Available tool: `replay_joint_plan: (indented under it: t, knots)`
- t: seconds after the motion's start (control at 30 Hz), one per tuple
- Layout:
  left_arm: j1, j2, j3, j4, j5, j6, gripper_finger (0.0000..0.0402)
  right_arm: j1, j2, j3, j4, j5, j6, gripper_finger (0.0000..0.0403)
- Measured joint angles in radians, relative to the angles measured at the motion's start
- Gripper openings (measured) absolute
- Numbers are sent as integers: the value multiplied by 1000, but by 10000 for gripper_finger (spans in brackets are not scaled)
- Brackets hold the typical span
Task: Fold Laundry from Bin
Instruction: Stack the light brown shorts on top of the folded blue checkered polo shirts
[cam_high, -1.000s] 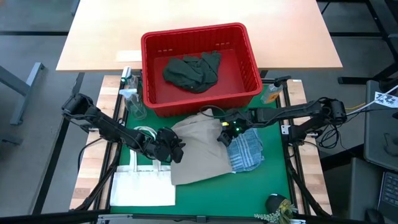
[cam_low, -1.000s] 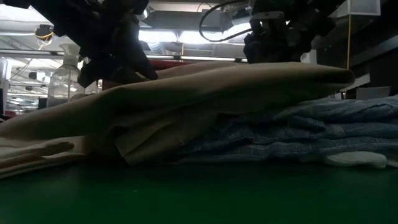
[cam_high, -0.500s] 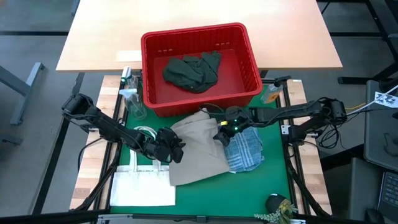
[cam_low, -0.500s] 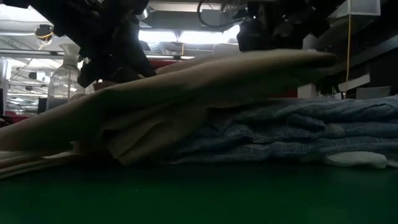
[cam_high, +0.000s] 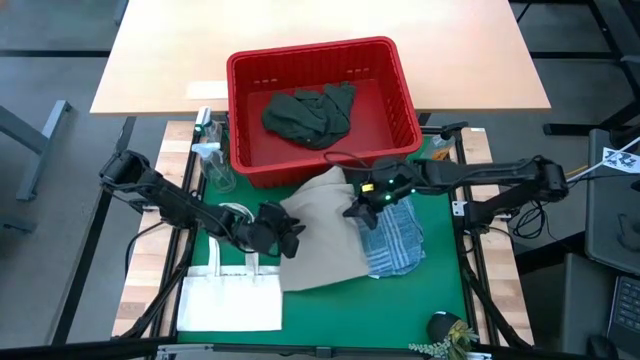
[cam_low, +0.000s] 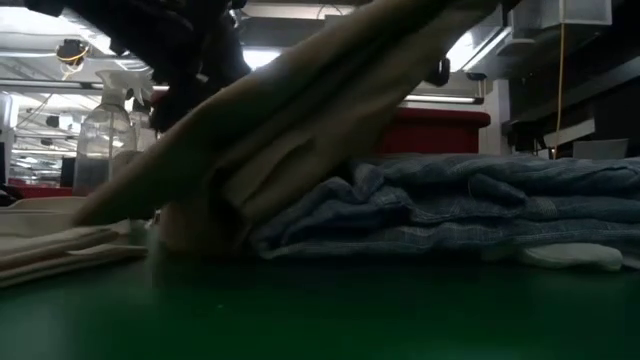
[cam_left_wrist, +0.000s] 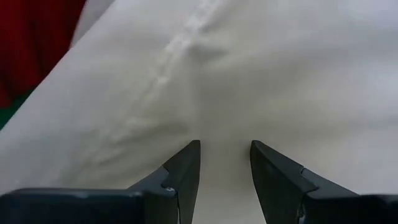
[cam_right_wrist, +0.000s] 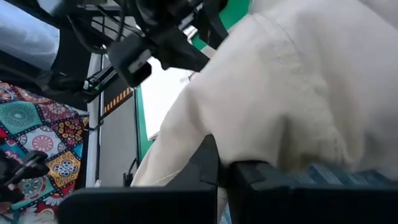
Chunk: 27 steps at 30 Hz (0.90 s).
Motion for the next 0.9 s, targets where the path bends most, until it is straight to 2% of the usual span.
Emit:
replay_joint_plan:
  t: [0.2, 0.37, 0.7, 0.8, 0.9]
  knots:
    - [22, 0, 0, 96, -1, 86, 135, 0, -88, 44, -50, 1, 35, 2]
    - [39, 0, 0, 180, 0, 130, 135, 0, -163, 51, -157, 30, 66, 2]
    - [70, 10, 0, 289, 39, 159, 135, 68, -195, 51, -452, 207, 86, 1]
    - [75, 45, 0, 358, 44, 162, 135, 80, -195, 51, -496, 280, 86, 7]
    - [75, 98, 0, 438, 46, 171, 135, 78, -195, 51, -551, 296, 86, 17]
